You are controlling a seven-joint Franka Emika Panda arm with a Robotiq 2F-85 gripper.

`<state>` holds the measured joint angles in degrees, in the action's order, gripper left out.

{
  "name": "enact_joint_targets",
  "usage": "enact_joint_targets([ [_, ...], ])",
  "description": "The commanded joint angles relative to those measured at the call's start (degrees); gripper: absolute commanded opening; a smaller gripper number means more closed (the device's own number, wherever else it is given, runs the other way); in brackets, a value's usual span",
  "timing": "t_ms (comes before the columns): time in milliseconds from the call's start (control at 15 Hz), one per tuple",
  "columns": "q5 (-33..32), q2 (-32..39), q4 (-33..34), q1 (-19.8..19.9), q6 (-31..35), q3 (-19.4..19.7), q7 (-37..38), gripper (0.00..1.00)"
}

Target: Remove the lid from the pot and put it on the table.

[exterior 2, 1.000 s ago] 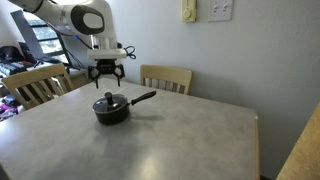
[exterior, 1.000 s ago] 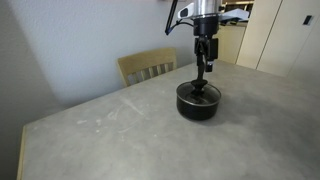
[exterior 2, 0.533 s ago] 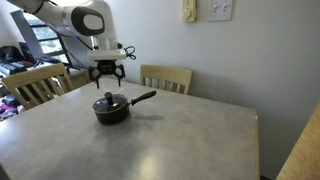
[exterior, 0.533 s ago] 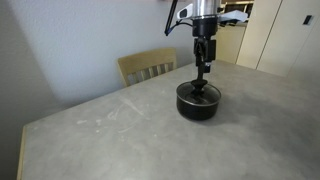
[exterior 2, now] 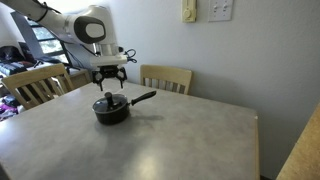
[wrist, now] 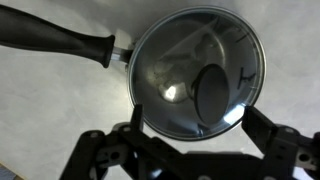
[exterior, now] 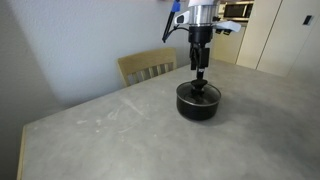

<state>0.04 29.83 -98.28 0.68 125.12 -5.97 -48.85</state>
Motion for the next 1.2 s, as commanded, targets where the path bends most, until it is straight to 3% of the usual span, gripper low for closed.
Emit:
enact_joint_targets([
  [0, -0.3, 1.0, -0.7, 0.6, 3.3, -1.2, -1.4, 1.00],
  [1133, 0.0, 1.3, -4.2, 1.4, 5.5, -2.1, -2.0, 1.00],
])
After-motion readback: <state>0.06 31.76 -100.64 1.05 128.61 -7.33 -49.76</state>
